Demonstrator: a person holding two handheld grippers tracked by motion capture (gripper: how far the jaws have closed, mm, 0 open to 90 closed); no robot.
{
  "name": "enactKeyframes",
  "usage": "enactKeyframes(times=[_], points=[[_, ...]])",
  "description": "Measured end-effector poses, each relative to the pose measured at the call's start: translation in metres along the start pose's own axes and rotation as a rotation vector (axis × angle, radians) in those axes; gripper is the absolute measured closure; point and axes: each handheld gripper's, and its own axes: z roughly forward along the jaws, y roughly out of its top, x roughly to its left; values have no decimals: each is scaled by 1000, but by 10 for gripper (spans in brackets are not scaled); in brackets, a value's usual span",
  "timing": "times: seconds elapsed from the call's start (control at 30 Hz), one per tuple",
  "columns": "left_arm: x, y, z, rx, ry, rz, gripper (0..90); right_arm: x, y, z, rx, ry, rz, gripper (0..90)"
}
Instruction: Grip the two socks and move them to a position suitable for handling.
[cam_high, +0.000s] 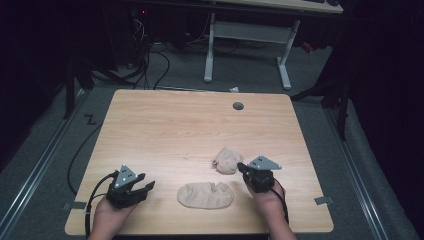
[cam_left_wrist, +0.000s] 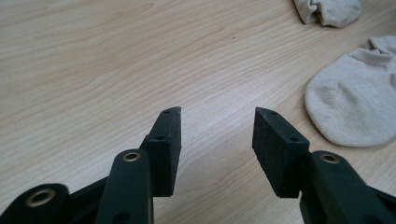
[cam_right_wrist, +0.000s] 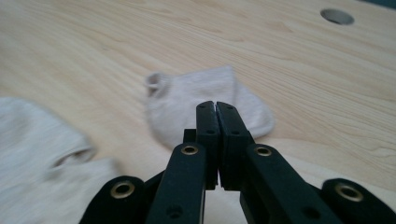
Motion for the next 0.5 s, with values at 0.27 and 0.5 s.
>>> enactKeyframes(times=[0.27,0.5], points=[[2,-1,0,-5,-6,-1,525,-28,14,54,139,-65,19,880],[-3,2,7,7,-22,25,525,-31,9,63,181,-79,-1,874]])
